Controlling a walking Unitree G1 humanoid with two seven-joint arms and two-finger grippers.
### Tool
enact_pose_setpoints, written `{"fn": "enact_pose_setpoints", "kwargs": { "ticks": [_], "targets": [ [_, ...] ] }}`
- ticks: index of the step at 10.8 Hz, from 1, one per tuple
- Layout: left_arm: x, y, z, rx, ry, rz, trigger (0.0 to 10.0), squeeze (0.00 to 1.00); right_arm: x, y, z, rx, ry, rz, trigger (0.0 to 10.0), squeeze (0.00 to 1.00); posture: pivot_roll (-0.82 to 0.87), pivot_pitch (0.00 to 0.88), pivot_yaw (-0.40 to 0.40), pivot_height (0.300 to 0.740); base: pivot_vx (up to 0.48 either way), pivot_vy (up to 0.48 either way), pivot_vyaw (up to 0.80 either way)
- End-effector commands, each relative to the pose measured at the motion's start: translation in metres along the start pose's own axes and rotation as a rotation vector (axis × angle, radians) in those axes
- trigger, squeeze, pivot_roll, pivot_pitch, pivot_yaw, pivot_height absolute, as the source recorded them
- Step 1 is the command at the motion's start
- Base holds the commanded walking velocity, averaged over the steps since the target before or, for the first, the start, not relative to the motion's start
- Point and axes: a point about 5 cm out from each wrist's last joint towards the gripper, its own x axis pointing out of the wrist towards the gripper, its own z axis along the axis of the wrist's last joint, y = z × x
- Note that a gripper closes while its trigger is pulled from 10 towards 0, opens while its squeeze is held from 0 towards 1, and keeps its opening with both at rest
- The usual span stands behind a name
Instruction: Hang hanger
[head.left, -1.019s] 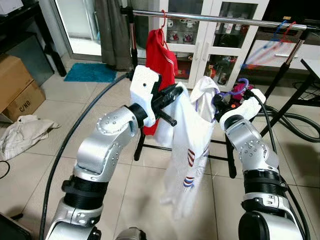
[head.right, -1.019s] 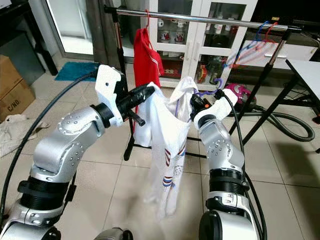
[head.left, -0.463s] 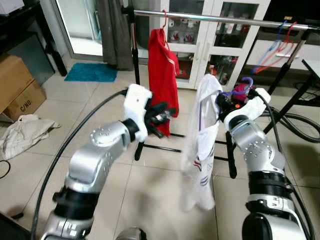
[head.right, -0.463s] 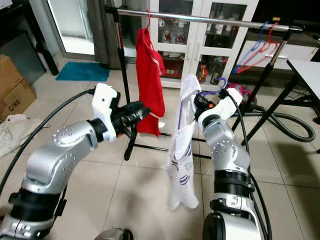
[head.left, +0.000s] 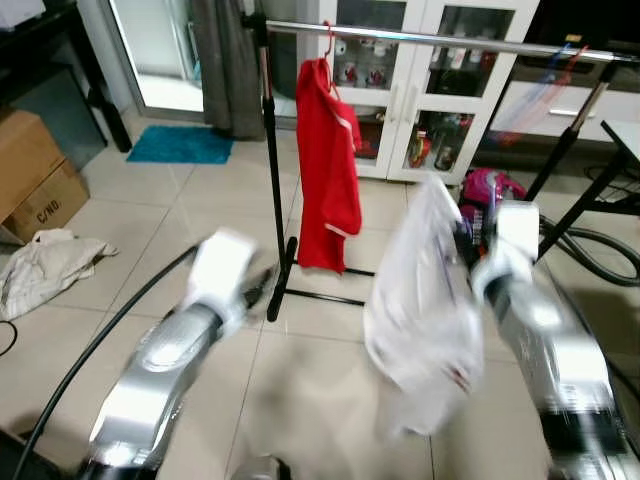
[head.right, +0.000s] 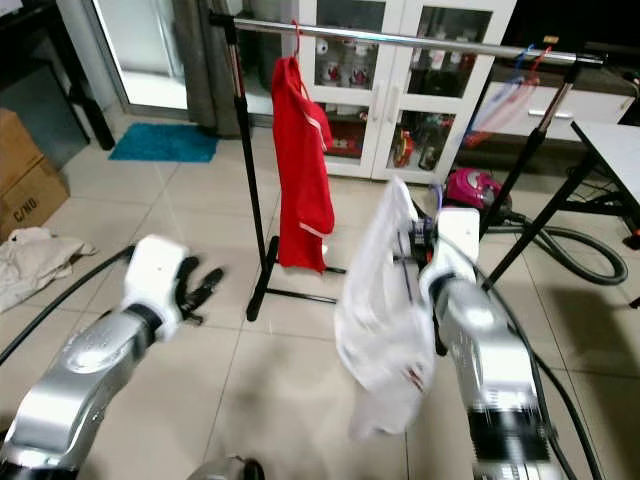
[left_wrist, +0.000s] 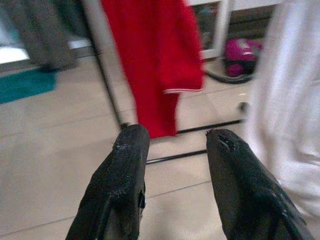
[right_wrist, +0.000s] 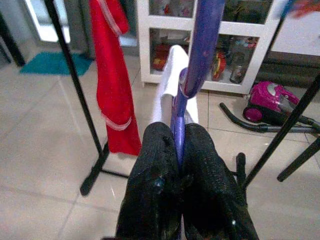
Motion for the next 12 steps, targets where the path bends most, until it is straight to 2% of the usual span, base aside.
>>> {"fn": "enact_pose_setpoints", "kwargs": {
  "ticks": [1, 2, 4, 7, 8, 12],
  "targets": [
    [-0.003, 0.000, 0.007, -0.018, -0.069, 0.045, 10.0, 0.00, -0.010, 0.002, 0.000, -0.061, 0.001, -0.011, 10.0, 0.00, 0.12, 0.000, -0.018, 0.740, 0.000, 0.000, 0.00],
    [0.000, -0.003, 0.006, -0.056, -0.071, 0.051, 10.0, 0.00, -0.018, -0.001, -0.019, -0.096, 0.070, -0.047, 10.0, 0.00, 0.12, 0.000, -0.018, 0.740, 0.341, 0.000, 0.00],
    [0.003, -0.009, 0.006, -0.056, -0.075, 0.042, 10.0, 0.00, -0.025, 0.007, -0.035, -0.064, 0.132, -0.060, 10.0, 0.00, 0.11, 0.000, -0.002, 0.740, 0.373, 0.000, 0.00],
    [0.009, -0.011, 0.009, -0.063, -0.091, 0.024, 10.0, 0.00, -0.023, 0.005, -0.037, 0.009, 0.149, -0.122, 10.0, 0.00, 0.11, 0.000, 0.007, 0.740, 0.416, 0.000, 0.00],
    [0.008, -0.010, 0.008, -0.068, -0.088, 0.024, 10.0, 0.00, -0.022, 0.007, -0.038, -0.011, 0.148, -0.117, 10.0, 0.00, 0.11, 0.000, 0.005, 0.740, 0.424, 0.000, 0.00],
    [0.008, -0.010, 0.007, -0.072, -0.086, 0.009, 10.0, 0.00, -0.017, 0.007, -0.033, 0.005, 0.129, -0.140, 10.0, 0.00, 0.12, 0.000, 0.004, 0.740, 0.466, 0.000, 0.00]
  ]
}}
